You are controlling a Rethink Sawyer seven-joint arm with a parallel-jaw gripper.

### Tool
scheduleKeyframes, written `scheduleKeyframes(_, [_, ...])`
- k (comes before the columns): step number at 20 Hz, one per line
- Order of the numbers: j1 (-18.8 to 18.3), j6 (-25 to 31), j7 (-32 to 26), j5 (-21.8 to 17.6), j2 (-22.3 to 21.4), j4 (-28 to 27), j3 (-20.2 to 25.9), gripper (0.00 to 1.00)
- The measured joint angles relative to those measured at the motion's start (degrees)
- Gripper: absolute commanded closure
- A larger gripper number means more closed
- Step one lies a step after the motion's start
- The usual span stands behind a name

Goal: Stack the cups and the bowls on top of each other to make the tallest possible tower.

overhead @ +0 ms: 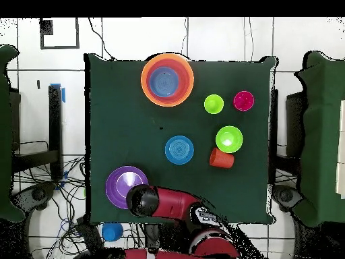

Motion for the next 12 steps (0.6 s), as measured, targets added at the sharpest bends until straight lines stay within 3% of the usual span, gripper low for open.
scheduleKeyframes(12, [0.0, -4.0, 0.0, -2.3, 7.1, 0.0, 0.1, 0.00])
